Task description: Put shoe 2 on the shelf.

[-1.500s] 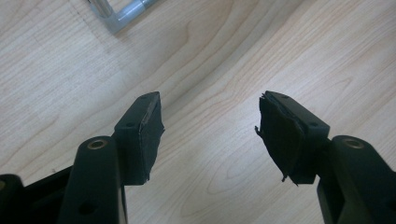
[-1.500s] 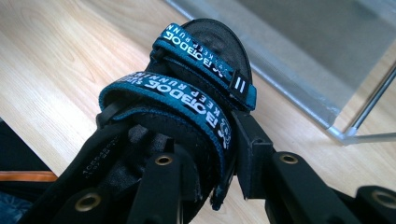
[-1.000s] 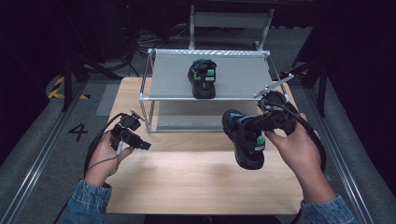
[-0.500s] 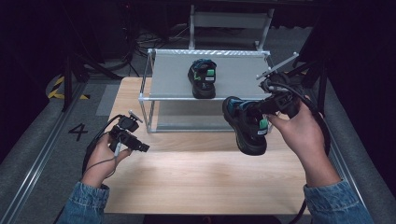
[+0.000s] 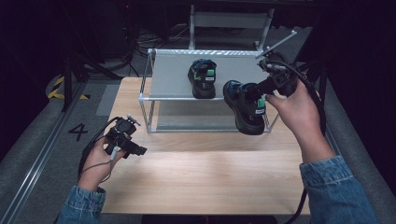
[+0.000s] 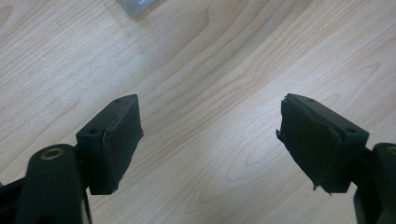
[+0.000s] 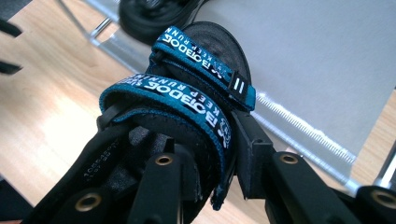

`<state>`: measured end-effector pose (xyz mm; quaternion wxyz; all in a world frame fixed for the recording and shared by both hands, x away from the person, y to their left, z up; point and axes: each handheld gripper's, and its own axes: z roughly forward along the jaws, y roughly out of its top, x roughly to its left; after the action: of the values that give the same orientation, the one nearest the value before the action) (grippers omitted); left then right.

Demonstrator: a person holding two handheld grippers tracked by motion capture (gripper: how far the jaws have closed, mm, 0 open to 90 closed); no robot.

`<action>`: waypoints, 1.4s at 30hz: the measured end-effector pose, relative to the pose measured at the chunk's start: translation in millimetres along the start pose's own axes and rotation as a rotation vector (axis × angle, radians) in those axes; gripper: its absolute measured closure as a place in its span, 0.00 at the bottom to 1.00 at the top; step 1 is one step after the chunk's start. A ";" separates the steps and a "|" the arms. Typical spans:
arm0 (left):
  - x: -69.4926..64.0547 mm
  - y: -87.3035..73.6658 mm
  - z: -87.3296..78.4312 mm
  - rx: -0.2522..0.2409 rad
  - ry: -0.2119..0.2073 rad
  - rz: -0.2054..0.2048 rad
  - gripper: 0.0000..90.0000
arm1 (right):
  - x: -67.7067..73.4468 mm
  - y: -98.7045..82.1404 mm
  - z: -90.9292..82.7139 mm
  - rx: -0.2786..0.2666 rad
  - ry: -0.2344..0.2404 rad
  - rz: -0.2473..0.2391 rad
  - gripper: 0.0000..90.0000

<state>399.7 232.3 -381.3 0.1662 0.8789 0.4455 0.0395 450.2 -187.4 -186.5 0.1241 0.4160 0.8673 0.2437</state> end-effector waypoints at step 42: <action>5.4 -39.5 -18.5 -0.077 0.064 -0.033 0.21 | -58.8 81.3 78.5 0.073 -0.090 0.113 0.80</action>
<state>368.6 263.0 -377.2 0.1862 0.8626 0.4632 0.0818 573.4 -164.9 -209.7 0.1339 0.4791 0.8443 0.1993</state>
